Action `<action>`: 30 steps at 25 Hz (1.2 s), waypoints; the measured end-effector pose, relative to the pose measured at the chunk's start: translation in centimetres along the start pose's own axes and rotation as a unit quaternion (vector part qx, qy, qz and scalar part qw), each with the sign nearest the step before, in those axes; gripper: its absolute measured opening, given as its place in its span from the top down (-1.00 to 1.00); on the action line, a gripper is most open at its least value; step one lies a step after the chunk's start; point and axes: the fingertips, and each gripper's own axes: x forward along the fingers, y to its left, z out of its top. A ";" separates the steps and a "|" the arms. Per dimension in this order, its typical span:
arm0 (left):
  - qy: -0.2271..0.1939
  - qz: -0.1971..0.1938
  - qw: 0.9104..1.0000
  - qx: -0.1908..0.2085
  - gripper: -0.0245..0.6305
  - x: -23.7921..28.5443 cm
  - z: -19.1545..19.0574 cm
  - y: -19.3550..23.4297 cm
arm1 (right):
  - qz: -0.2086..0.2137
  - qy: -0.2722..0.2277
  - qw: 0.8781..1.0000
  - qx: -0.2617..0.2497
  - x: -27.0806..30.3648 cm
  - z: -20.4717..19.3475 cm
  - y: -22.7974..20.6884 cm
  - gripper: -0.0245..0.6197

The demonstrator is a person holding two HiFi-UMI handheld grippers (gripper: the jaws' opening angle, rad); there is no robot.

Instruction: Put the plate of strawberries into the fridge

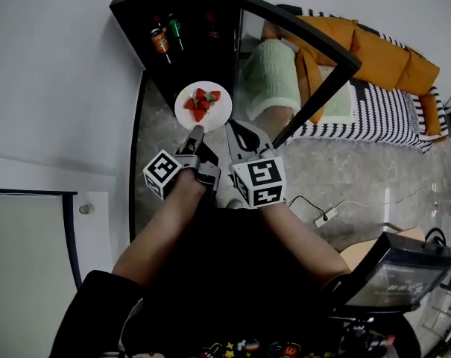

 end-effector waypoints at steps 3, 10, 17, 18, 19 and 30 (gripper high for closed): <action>-0.001 0.005 1.000 -0.007 0.87 1.2 2.3 0.4 | 0.002 0.006 1.000 -0.002 2.7 0.3 0.4 0.91; 0.004 0.017 1.000 -0.025 0.87 4.6 6.3 1.5 | -0.002 0.026 1.000 -0.005 8.1 0.5 0.1 0.91; 0.033 0.025 0.999 -0.033 0.87 8.9 10.9 2.8 | -0.023 0.038 0.999 -0.004 14.2 0.9 -0.2 0.91; 0.039 0.024 0.998 -0.032 0.87 9.7 11.9 3.2 | -0.026 0.039 0.999 -0.007 15.4 0.5 0.0 0.91; 0.044 0.022 0.998 -0.031 0.87 10.4 12.8 3.8 | -0.028 0.042 0.999 -0.009 16.6 0.0 0.2 0.91; 0.093 0.046 0.994 -0.041 0.88 16.9 20.6 6.3 | -0.074 0.070 0.995 0.006 26.1 -0.4 0.0 0.91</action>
